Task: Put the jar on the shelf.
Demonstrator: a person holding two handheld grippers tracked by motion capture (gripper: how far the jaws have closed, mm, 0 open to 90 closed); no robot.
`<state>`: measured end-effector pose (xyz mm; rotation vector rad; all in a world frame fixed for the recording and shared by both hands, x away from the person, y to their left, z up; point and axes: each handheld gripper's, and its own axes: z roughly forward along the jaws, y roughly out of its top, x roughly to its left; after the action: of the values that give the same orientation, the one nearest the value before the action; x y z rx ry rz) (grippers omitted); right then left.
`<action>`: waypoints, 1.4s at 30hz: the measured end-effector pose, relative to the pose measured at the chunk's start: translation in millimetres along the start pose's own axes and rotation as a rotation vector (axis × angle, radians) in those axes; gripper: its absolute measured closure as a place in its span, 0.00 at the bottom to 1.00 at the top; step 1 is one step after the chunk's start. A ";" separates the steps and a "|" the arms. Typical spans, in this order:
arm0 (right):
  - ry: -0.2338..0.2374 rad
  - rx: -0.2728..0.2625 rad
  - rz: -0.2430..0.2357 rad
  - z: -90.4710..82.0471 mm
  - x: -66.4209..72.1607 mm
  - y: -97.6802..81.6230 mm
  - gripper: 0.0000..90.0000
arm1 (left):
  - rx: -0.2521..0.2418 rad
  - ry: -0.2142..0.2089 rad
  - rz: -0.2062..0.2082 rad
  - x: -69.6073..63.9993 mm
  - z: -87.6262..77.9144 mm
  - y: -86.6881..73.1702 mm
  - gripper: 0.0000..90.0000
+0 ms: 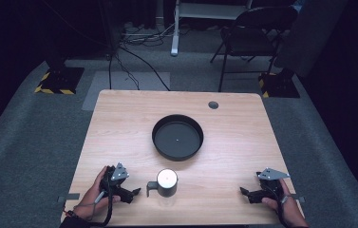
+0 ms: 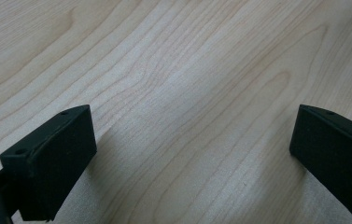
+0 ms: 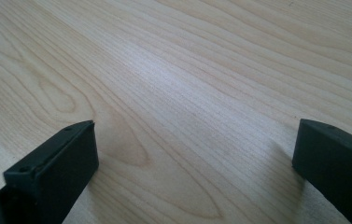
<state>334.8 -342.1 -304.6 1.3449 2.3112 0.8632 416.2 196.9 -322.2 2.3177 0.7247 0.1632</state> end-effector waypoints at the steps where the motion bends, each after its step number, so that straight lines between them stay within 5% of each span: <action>1: 0.000 0.000 0.000 0.0 0.0 0.0 0.00 | 0.000 0.000 0.001 0.1 0.0 0.0 0.00; 18: 0.000 0.000 0.001 0.0 0.0 0.0 0.00 | 0.016 -0.002 0.004 -0.1 -1.0 1.1 0.00; 22: 0.000 0.000 0.001 0.0 0.0 0.0 0.00 | 0.038 0.022 0.049 -0.3 -7.1 1.2 0.02; 42: 0.000 0.000 0.001 0.0 0.0 0.0 0.00 | 0.042 -0.014 0.098 -10.9 -20.8 3.5 0.03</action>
<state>334.8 -342.1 -304.6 1.3461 2.3110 0.8636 402.3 201.1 -303.4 2.3934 0.6130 0.1777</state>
